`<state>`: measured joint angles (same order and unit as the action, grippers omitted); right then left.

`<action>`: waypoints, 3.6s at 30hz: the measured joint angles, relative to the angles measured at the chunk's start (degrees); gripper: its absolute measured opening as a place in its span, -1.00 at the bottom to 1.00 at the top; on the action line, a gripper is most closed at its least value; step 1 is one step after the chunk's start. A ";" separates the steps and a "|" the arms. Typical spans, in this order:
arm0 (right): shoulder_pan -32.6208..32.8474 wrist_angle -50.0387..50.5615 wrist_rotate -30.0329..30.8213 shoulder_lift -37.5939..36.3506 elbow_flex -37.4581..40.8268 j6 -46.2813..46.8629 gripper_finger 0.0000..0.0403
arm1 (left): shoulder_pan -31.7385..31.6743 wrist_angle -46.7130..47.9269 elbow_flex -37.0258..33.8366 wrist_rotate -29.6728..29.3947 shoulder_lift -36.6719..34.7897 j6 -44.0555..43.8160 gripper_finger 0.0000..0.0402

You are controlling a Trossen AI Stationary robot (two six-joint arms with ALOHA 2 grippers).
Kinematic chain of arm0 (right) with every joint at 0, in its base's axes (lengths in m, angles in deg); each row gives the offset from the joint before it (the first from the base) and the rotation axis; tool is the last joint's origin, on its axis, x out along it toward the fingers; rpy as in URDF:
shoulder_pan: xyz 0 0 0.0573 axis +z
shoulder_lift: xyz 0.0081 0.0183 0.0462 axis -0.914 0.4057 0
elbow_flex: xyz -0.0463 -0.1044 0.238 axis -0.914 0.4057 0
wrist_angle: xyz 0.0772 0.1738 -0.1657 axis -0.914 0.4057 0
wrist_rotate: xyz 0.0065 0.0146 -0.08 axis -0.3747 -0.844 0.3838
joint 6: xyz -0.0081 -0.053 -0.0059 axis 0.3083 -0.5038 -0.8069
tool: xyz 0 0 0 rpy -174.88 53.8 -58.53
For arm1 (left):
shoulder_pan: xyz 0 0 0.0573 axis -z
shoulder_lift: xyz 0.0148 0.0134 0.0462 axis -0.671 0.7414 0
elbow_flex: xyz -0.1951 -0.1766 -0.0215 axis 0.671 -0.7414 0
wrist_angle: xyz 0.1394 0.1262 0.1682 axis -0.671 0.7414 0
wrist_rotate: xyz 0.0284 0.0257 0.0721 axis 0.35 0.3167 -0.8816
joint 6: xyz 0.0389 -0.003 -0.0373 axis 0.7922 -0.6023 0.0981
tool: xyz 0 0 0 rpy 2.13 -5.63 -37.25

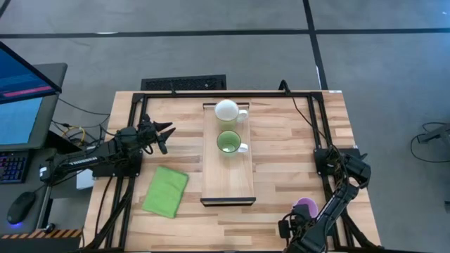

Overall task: Stack small to large cups/mugs on shelf
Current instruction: Put the pink mug on the shelf

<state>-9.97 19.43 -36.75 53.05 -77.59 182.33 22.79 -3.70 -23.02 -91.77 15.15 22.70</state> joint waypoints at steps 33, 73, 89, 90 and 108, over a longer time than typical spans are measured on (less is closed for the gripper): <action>0.91 5.75 0.88 -1.29 -1.40 -3.58 -0.72 | -0.01 0.00 0.00 -0.07 0.02 0.39 -0.37; -10.44 12.88 26.94 -15.19 -3.14 -34.63 -0.71 | 0.00 0.00 0.00 -0.11 0.02 2.14 -0.37; -17.70 12.85 32.39 -15.18 -11.67 -52.93 -0.71 | -0.02 0.02 0.00 0.40 0.02 2.14 -0.37; -18.12 12.85 32.40 -15.18 -12.33 -53.84 -0.71 | -0.01 0.04 0.01 0.48 0.00 2.14 -0.37; -24.23 9.82 32.35 -15.15 -18.34 -79.79 -0.71 | -0.01 0.07 0.01 0.68 0.01 2.14 -0.37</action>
<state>-34.20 29.26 -4.40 37.91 -95.93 102.54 22.78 -3.63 -23.01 -91.09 15.16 24.84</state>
